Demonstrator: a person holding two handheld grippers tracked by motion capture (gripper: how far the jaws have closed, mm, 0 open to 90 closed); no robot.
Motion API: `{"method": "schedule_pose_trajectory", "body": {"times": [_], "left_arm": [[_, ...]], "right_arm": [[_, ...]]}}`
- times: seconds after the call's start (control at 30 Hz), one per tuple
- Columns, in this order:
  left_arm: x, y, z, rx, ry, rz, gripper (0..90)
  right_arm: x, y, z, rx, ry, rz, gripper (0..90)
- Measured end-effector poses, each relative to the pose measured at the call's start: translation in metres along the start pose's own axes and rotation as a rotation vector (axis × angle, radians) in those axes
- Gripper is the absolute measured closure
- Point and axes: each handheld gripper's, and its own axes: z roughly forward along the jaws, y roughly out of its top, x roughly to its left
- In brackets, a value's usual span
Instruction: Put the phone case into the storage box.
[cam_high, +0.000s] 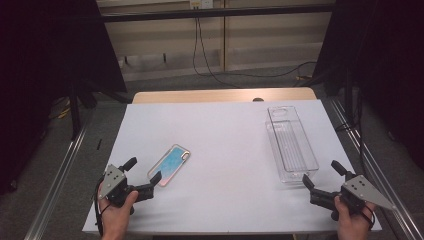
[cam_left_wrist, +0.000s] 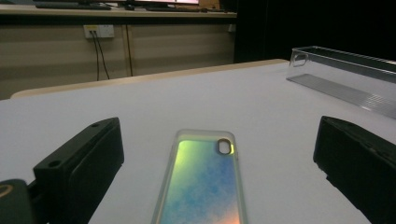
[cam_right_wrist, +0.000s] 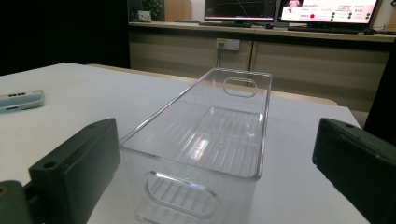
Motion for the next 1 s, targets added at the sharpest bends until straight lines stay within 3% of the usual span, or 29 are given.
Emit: {"method": "schedule_pose_trajectory", "body": {"times": [0.63,0.97,1.0], "left_arm": [[0.000,-0.001,0.001,0.014,0.002,-0.022,1.8],[-0.001,0.004,0.016,0.038,-0.032,-0.010,2.9],[-0.001,0.004,0.018,0.038,-0.055,-0.015,4.2]], "right_arm": [[0.000,-0.001,0.000,0.017,0.009,0.002,0.3],[0.000,-0.001,0.000,0.019,0.007,-0.003,0.3],[0.000,-0.001,0.000,0.019,0.005,-0.003,0.3]]}}
